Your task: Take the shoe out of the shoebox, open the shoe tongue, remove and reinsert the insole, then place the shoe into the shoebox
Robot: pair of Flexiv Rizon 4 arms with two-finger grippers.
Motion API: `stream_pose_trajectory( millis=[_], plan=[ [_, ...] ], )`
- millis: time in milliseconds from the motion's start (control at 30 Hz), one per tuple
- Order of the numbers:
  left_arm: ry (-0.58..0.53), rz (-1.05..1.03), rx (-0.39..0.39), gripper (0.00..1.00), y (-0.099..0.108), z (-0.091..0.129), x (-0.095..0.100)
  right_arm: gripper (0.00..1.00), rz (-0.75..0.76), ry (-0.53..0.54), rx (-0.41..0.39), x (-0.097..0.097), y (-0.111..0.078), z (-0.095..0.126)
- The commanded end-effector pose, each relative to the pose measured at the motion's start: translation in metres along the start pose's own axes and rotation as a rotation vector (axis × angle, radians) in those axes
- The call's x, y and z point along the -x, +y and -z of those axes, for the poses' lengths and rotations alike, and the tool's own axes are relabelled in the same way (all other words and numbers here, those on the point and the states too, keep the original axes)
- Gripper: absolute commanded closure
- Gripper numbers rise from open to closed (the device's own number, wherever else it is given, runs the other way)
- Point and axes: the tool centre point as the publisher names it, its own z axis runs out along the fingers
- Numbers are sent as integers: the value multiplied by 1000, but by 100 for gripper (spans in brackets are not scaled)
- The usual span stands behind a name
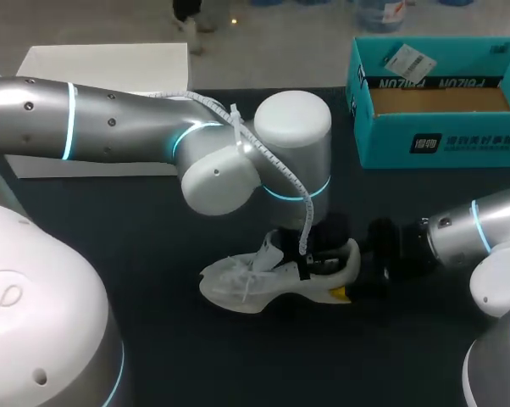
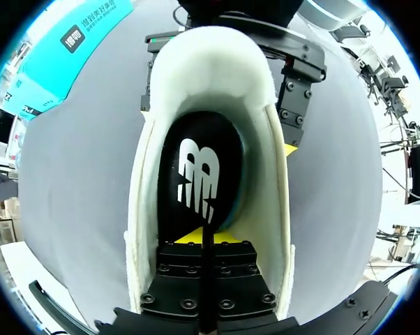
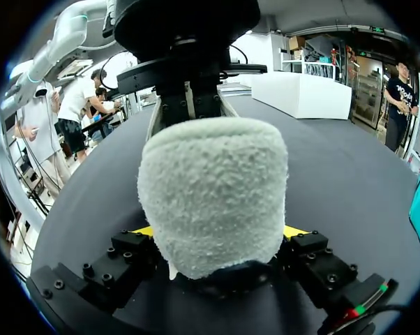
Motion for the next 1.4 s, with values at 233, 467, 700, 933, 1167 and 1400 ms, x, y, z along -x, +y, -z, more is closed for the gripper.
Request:
stream_pose_trajectory(
  millis=[233, 467, 700, 933, 1167, 1400],
  plan=[
    [57, -27, -69, 100, 2, 44, -4, 100, 0, 0, -6, -4, -5, -8],
    [141, -52, -64, 100, 4, 59, -6, 100, 0, 0, -6, -4, -5, -8],
    [201, -48, -93, 100, 14, 71, -4, 100, 0, 0, -6, -4, -5, -8],
    [307, -37, -193, 100, 21, 87, -2, 100, 0, 0, -6, -4, -5, -8],
    [365, -37, -248, 100, 12, 93, -4, 100, 0, 0, -6, -4, -5, -8],
    [415, -57, -292, 100, -7, 99, -8, 100, 0, 0, -6, -4, -5, -8]
  ],
)
